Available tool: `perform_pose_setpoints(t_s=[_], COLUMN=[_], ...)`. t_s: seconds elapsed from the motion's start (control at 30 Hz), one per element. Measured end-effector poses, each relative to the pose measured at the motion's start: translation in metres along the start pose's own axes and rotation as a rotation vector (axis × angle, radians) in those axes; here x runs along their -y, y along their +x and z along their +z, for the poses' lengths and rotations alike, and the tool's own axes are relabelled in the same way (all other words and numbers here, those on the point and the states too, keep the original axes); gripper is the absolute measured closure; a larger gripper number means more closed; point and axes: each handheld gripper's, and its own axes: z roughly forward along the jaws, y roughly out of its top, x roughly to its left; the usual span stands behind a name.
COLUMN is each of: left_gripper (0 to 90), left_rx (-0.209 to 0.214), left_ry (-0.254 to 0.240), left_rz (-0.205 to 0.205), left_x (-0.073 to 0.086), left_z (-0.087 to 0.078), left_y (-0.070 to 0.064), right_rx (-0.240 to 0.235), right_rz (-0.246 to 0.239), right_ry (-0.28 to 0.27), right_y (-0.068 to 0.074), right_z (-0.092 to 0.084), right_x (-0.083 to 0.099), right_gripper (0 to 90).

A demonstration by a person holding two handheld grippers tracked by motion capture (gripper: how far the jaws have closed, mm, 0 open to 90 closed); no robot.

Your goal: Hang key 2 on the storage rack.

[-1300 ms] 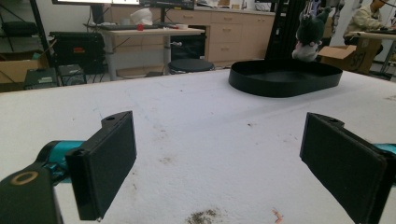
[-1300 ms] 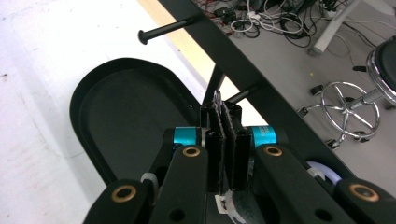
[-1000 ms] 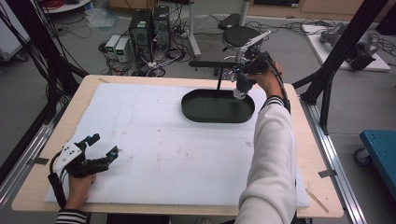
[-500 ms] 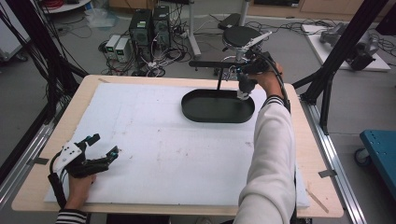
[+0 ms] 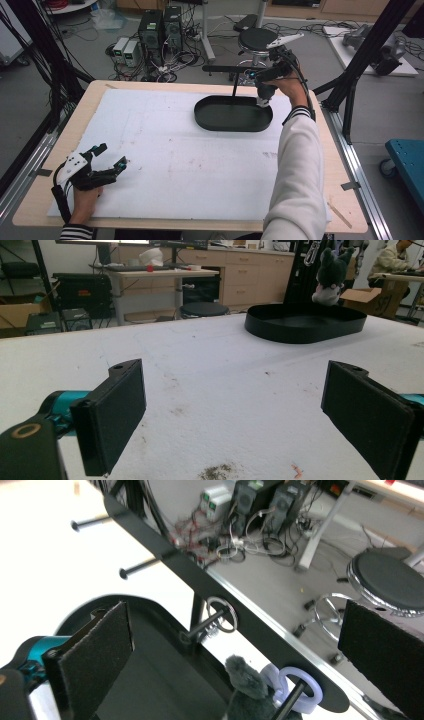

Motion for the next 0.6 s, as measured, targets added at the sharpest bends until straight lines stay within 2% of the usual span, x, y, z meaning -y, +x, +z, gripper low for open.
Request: perform_pose_setpoints(t_s=[0.17,0.27,0.37,0.6], left_gripper=[11.2,11.2,11.2,11.2], left_rx=[-0.002,-0.001,-0.001,-0.003], left_ry=[0.001,0.001,0.0,0.0], left_rz=[-0.004,-0.004,-0.001,0.006], left_x=[0.0,0.0,0.0,0.0], left_z=[0.0,0.0,0.0,0.0], left_y=[0.0,0.0,0.0,-0.001], right_rx=[-0.018,-0.02,-0.023,-0.01], right_rz=[0.01,0.001,0.003,-0.019], right_ry=[-0.048,-0.072,-0.112,-0.183], right_y=[0.007,0.019,0.029,0.058], right_z=[-0.02,-0.035,-0.051,-0.104], right_x=[-0.005,-0.007,-0.003,0.016], right_gripper=[0.5,0.5,0.6,0.6])
